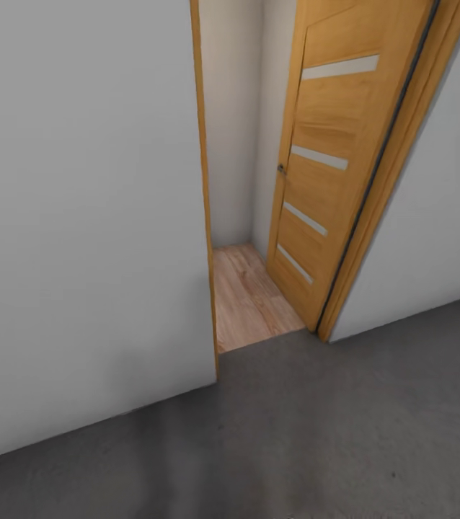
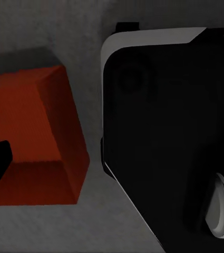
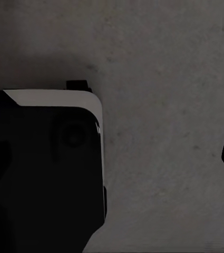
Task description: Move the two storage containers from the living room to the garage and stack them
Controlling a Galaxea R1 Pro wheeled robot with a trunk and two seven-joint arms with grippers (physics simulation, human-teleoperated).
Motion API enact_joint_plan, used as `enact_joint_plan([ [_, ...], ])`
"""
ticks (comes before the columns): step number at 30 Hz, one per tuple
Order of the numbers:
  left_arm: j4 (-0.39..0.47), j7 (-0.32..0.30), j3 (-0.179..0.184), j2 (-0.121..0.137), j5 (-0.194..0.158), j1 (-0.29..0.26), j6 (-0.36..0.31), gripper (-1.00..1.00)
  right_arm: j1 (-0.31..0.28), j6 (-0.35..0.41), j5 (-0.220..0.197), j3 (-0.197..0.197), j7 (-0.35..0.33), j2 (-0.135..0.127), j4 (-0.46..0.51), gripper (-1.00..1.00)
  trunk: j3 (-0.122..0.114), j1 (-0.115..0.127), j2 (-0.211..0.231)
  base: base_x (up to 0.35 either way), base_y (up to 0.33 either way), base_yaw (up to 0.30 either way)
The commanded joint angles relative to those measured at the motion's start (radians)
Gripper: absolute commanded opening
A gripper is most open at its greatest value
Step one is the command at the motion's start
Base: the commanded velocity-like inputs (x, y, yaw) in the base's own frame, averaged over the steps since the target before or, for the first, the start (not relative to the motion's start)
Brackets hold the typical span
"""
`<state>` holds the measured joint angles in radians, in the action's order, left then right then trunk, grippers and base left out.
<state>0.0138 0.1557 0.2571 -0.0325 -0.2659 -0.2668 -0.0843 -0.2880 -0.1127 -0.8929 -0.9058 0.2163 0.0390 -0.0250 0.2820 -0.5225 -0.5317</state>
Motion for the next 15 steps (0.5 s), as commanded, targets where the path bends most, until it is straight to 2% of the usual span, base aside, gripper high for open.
enact_joint_plan([
  [1, 0.002, 0.004, 0.008, -0.001, -0.009, 0.000, -0.005, 1.00, -0.001, -0.004, -0.009, -0.008, 0.000, 0.001, -0.003, 1.00, 0.001, 0.000, -0.001, 0.000, 0.000, -0.246],
  [15, -0.001, 0.005, 0.008, 0.002, -0.014, 0.000, -0.005, 1.00, -0.001, -0.004, -0.010, -0.007, 0.001, 0.000, -0.003, 1.00, 0.000, 0.000, -0.001, 0.000, 0.000, -0.249],
])
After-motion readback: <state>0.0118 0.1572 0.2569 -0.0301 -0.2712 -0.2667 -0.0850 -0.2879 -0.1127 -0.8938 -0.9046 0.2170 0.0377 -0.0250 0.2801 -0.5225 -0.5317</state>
